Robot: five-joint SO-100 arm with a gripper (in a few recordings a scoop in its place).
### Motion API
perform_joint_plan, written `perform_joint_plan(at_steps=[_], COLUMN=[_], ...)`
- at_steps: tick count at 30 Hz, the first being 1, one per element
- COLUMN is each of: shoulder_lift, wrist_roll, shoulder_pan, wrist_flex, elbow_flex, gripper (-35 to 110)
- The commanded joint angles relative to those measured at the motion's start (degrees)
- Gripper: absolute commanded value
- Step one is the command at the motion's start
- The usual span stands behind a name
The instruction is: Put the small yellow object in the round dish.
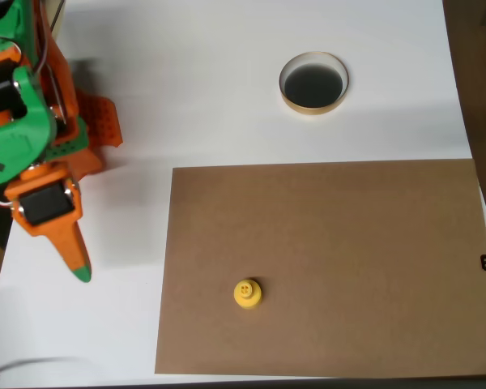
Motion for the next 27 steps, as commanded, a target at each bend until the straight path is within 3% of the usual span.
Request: perform_joint_plan(at_steps=[1,6,9,13,16,21,27], shoulder_lift=[-9.0,-18.2,-22.1,-25.2,-27.4,-36.7,-51.1], wrist_roll=[-0.7,-1.1,-1.1,-0.4,0.5,4.6,1.4], shoulder_pan=[1.7,1.7,1.1,1.0,0.2,0.3,-2.4], wrist_flex=[-1.4,-2.9,-3.9,-6.2,-7.6,-7.4,-3.0], elbow_flex=[-11.3,-18.9,-22.0,-24.1,-24.8,-29.6,-38.4], gripper=[0,2,16,23,25,14,16])
